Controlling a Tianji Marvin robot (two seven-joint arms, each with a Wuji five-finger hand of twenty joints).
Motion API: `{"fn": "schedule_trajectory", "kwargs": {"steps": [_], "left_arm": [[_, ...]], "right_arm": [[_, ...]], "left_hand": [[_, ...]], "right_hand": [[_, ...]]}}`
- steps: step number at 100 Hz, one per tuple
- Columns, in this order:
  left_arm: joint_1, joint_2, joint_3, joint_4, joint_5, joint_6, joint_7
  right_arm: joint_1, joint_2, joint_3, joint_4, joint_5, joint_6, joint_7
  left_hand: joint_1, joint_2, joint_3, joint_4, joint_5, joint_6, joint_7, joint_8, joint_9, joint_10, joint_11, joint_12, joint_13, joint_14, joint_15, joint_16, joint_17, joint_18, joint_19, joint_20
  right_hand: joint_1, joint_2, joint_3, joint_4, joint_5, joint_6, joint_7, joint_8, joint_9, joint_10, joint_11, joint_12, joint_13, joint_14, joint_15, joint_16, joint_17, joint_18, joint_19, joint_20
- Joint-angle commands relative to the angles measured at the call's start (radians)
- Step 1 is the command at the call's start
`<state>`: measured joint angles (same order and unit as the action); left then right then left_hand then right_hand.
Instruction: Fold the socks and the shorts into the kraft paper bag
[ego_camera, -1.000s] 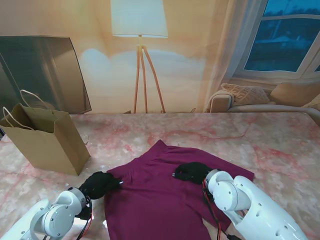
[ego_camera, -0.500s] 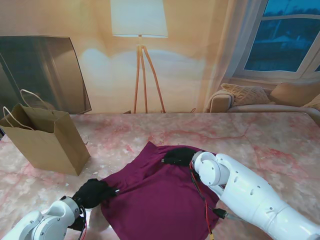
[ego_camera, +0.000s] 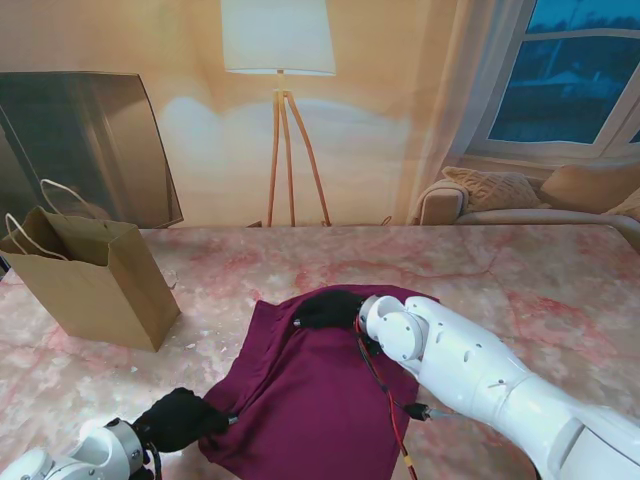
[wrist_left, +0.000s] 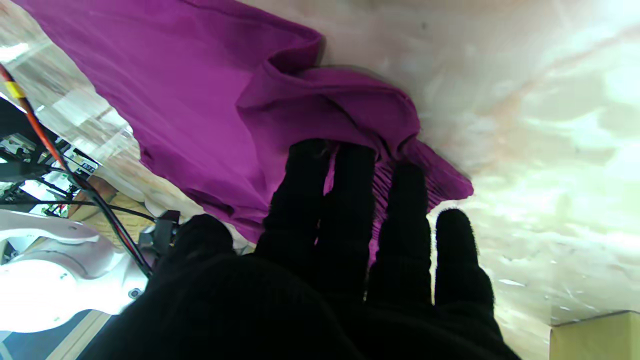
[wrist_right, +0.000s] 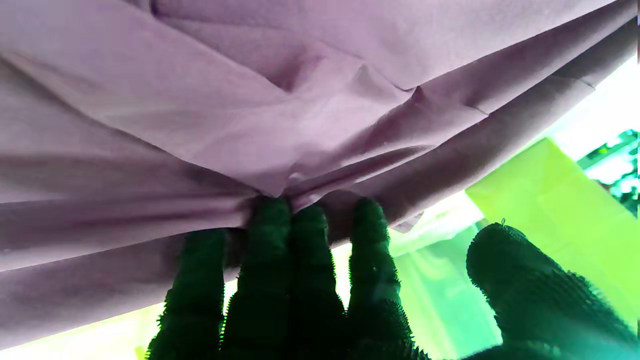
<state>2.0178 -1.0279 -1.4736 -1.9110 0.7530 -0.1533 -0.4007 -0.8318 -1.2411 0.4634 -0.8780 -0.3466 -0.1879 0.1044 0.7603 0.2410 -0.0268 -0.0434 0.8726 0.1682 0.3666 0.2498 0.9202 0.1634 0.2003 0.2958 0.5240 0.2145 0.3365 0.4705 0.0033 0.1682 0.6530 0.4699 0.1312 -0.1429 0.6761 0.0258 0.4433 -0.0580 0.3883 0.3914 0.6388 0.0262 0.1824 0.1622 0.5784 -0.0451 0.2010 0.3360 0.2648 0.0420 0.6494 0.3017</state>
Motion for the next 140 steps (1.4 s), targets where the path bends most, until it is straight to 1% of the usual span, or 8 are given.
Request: {"fn": "schedule_trajectory", "kwargs": {"steps": [1,38,56,60,73,90,101,140], "left_arm": [[0.034,0.009,-0.004,-0.004,0.001,-0.017,-0.004],[0.093,-0.03,-0.047,-0.105,0.133,-0.049,0.242],[0.03,-0.047,0.01,-0.114,0.167,0.017,0.374],[0.0,-0.049,0.031,-0.105,0.172,0.031,0.397],[-0.12,-0.056,0.103,-0.041,0.14,0.074,0.433],[-0.286,-0.06,0.193,0.075,0.089,0.149,0.433],[-0.379,-0.059,0.244,0.142,0.081,0.191,0.412],[-0.695,-0.046,0.449,0.396,-0.002,0.285,0.237]], "right_arm": [[-0.009,-0.017,-0.009,-0.007,-0.008,-0.009,-0.003],[-0.127,0.067,0.122,-0.228,-0.112,-0.007,-0.013],[-0.228,0.1,0.24,-0.345,-0.196,-0.001,-0.05],[-0.249,0.106,0.266,-0.367,-0.214,0.009,-0.056],[-0.303,0.128,0.346,-0.419,-0.249,0.05,-0.031],[-0.35,0.144,0.428,-0.429,-0.271,0.118,0.006],[-0.359,0.149,0.454,-0.413,-0.28,0.162,0.021],[-0.337,0.138,0.441,-0.298,-0.296,0.263,-0.036]], "left_hand": [[-0.016,0.091,-0.015,-0.006,0.035,-0.017,0.086,0.031,0.052,0.069,0.038,0.027,0.057,0.035,0.062,0.021,0.003,0.009,0.019,0.029],[-0.058,-0.066,0.016,0.029,-0.071,-0.12,0.074,0.051,-0.008,-0.019,0.027,0.05,0.09,-0.007,0.039,0.012,0.109,0.075,0.115,0.045],[-0.009,-0.161,0.072,0.042,-0.072,-0.129,0.104,0.068,0.007,-0.031,0.036,0.056,0.145,-0.03,0.055,0.017,0.176,0.034,0.167,0.026],[-0.091,-0.227,0.25,0.039,-0.08,-0.133,0.11,0.063,0.003,-0.039,0.036,0.054,0.148,-0.037,0.061,0.008,0.175,0.027,0.213,-0.057],[-0.141,-0.368,0.51,0.01,-0.116,-0.14,0.122,0.063,-0.007,-0.064,0.041,0.054,0.172,-0.066,0.062,0.004,0.215,-0.009,0.205,-0.043],[-0.008,-0.557,0.724,-0.095,-0.192,-0.162,0.109,0.05,-0.091,-0.094,0.035,0.033,0.152,-0.103,0.033,-0.027,0.235,-0.057,0.194,-0.052],[0.044,-0.573,0.838,-0.05,-0.273,-0.163,0.074,0.046,-0.197,-0.113,0.02,0.009,0.092,-0.139,-0.014,-0.064,0.235,-0.108,0.144,-0.079],[0.006,-0.669,0.918,-0.065,-0.53,-0.04,-0.148,-0.065,-0.588,-0.096,0.019,-0.073,-0.252,-0.167,-0.081,-0.154,0.035,-0.185,-0.077,-0.169]], "right_hand": [[-0.036,0.007,0.012,-0.03,-0.039,-0.034,0.003,0.01,-0.035,-0.026,0.017,0.0,-0.056,0.055,-0.072,-0.044,-0.009,-0.021,-0.014,-0.02],[-0.018,0.007,0.038,-0.037,-0.023,-0.04,0.025,0.016,0.0,-0.039,0.067,0.021,0.006,0.064,-0.038,-0.019,0.036,0.001,0.017,0.019],[-0.014,0.005,0.057,-0.037,-0.007,-0.036,0.033,0.016,0.02,-0.042,0.085,0.029,0.032,0.072,-0.029,-0.006,0.051,0.008,0.032,0.032],[-0.012,0.007,0.064,-0.037,-0.001,-0.033,0.035,0.016,0.025,-0.04,0.09,0.032,0.04,0.072,-0.026,-0.002,0.056,0.009,0.037,0.036],[-0.013,0.009,0.078,-0.041,0.004,-0.032,0.038,0.015,0.03,-0.038,0.098,0.035,0.05,0.087,-0.022,0.008,0.059,0.026,0.052,0.049],[-0.007,0.009,0.084,-0.043,0.005,-0.024,0.038,0.013,0.021,-0.031,0.099,0.036,0.037,0.089,-0.028,0.014,0.052,0.037,0.064,0.064],[-0.008,0.008,0.091,-0.044,0.006,-0.016,0.038,0.011,0.021,-0.025,0.103,0.038,0.051,0.097,-0.018,0.022,0.059,0.047,0.079,0.076],[-0.006,0.001,0.108,-0.045,-0.045,0.005,0.021,0.004,-0.108,-0.028,0.068,0.026,-0.098,0.045,-0.086,-0.014,-0.009,0.042,0.059,0.084]]}}
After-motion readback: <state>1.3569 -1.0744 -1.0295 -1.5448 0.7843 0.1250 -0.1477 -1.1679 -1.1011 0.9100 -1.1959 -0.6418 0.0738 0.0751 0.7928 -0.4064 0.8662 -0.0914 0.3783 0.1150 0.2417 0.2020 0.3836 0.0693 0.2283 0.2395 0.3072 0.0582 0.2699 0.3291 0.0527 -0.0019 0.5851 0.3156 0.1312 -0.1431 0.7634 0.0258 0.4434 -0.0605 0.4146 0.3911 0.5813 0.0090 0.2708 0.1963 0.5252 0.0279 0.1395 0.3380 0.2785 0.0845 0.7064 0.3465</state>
